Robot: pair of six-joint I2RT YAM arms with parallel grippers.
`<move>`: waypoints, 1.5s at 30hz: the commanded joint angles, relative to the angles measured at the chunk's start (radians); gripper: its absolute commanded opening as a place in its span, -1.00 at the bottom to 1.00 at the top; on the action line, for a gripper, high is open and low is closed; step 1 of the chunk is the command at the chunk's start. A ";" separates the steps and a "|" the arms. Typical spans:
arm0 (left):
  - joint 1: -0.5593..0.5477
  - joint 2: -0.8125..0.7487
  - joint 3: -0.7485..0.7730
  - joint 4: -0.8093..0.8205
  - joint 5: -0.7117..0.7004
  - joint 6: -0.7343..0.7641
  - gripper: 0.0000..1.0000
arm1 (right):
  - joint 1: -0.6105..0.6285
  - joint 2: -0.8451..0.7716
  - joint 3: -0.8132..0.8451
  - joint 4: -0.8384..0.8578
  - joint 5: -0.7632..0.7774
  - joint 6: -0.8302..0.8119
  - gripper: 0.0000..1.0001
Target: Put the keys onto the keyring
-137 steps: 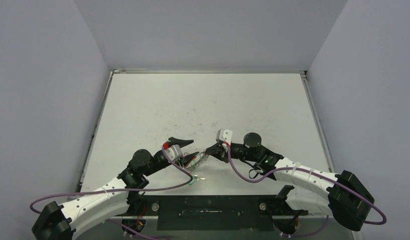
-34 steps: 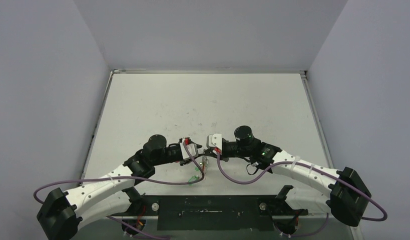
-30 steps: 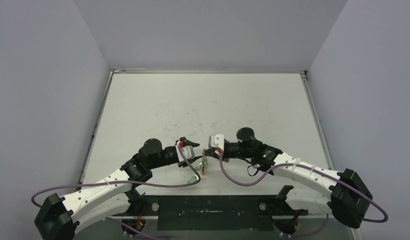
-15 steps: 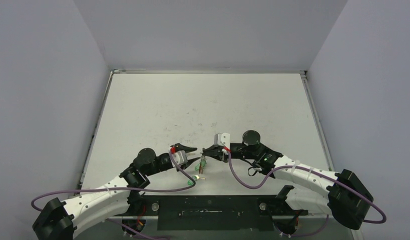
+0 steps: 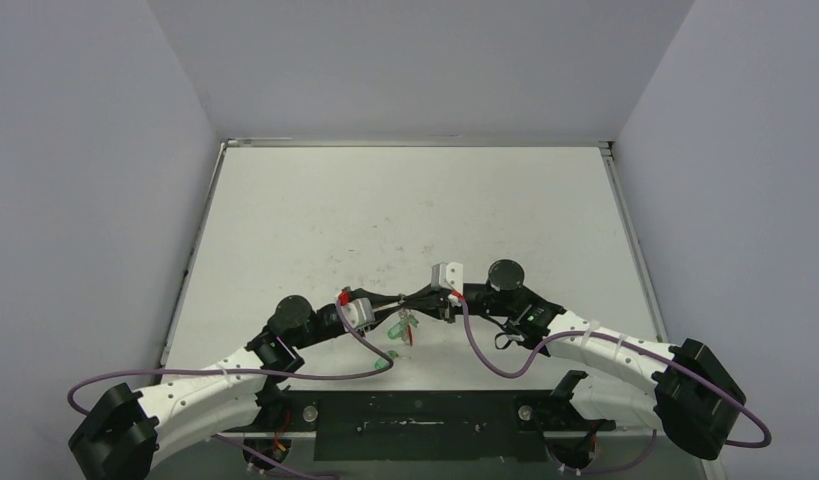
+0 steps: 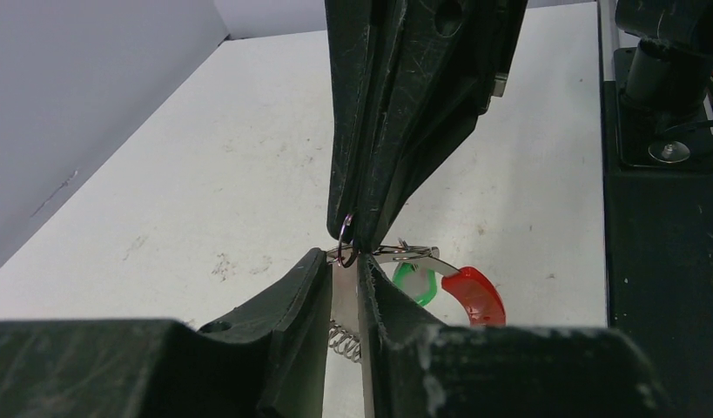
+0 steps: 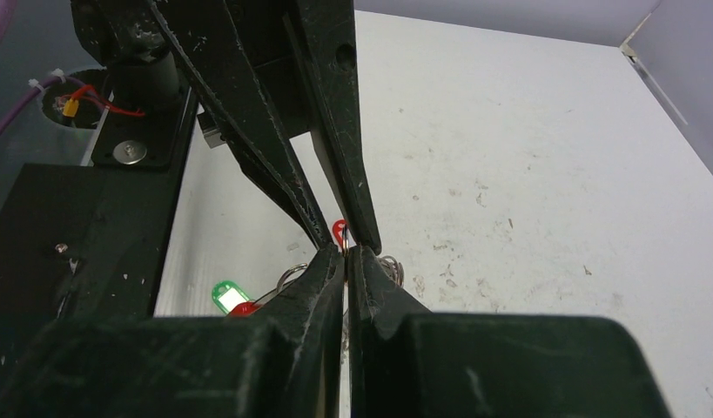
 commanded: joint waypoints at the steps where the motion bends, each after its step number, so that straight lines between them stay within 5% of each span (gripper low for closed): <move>1: -0.005 -0.007 0.016 0.079 0.025 -0.012 -0.68 | -0.003 -0.011 0.004 0.075 -0.044 -0.002 -1.00; 6: -0.006 -0.010 0.028 0.051 0.036 0.000 -0.69 | -0.002 -0.006 0.012 0.052 -0.051 -0.012 -1.00; 10: -0.005 -0.001 0.042 0.038 0.055 0.008 -1.00 | -0.003 -0.004 0.019 0.025 -0.051 -0.025 -1.00; 20: -0.006 0.002 0.062 -0.007 0.051 0.006 -1.00 | -0.003 -0.017 0.025 -0.045 0.003 -0.053 -0.96; 30: -0.005 -0.015 0.073 -0.082 0.000 0.011 -1.00 | -0.003 -0.079 0.016 -0.097 0.045 -0.102 0.40; 35: -0.005 -0.019 0.073 -0.094 -0.011 0.017 -1.00 | -0.004 -0.130 0.029 -0.150 0.095 -0.132 0.92; 45: -0.003 -0.060 0.103 -0.132 -0.098 -0.025 -1.00 | -0.017 -0.187 0.058 -0.146 0.433 0.115 1.00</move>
